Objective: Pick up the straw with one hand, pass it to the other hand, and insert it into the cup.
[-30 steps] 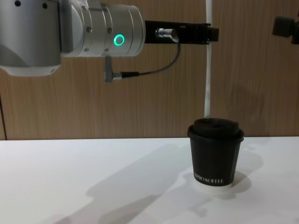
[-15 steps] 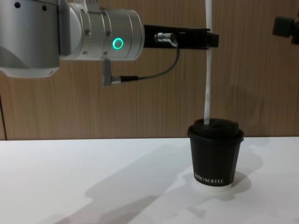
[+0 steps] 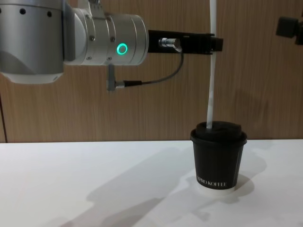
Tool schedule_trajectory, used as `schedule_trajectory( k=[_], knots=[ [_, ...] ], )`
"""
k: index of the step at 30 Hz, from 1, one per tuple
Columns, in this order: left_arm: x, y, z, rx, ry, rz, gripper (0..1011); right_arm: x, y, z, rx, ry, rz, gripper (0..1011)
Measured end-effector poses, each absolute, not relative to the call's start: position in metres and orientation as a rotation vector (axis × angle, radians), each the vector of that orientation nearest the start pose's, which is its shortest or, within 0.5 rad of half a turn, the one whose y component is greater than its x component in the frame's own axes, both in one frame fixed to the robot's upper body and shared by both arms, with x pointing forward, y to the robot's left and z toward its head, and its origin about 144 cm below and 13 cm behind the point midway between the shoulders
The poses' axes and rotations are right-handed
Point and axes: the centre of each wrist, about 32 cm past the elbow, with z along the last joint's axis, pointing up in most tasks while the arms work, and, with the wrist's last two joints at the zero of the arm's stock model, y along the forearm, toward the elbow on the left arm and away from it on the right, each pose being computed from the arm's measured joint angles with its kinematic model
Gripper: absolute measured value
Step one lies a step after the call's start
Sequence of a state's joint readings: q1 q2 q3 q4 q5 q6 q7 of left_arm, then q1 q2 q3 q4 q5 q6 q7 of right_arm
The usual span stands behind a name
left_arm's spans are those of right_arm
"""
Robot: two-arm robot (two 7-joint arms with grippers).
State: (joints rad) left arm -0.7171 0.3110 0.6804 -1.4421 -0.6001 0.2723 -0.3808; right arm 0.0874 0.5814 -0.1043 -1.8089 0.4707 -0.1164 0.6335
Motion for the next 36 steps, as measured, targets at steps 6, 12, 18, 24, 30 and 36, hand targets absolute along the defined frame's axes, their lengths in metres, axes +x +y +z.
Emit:
schedule_trajectory(
  k=[6, 12, 18, 24, 30, 36],
  knots=[
    [0.5762, 0.1366, 1.3128, 0.036, -0.051, 0.597, 10, 0.4674, -0.3222, 1.2658, 0.078, -0.368, -0.715, 1001],
    [0.5773, 0.1376, 1.3124, 0.034, -0.048, 0.600, 10, 0.4674, -0.3222, 1.2658, 0.078, -0.368, -0.715, 1001],
    [0.5781, 0.1383, 1.3125, 0.031, -0.044, 0.599, 8, 0.4674, -0.3222, 1.2658, 0.078, -0.368, -0.715, 1001],
    [0.5785, 0.1391, 1.3144, 0.028, -0.040, 0.592, 11, 0.4674, -0.3222, 1.2658, 0.078, -0.368, -0.715, 1001],
    [0.5780, 0.1399, 1.3174, 0.024, -0.037, 0.577, 11, 0.4674, -0.3221, 1.2658, 0.078, -0.368, -0.715, 1001],
    [0.5768, 0.1414, 1.3219, 0.014, -0.037, 0.560, 10, 0.4674, -0.3222, 1.2658, 0.078, -0.368, -0.715, 1001]
  ],
)
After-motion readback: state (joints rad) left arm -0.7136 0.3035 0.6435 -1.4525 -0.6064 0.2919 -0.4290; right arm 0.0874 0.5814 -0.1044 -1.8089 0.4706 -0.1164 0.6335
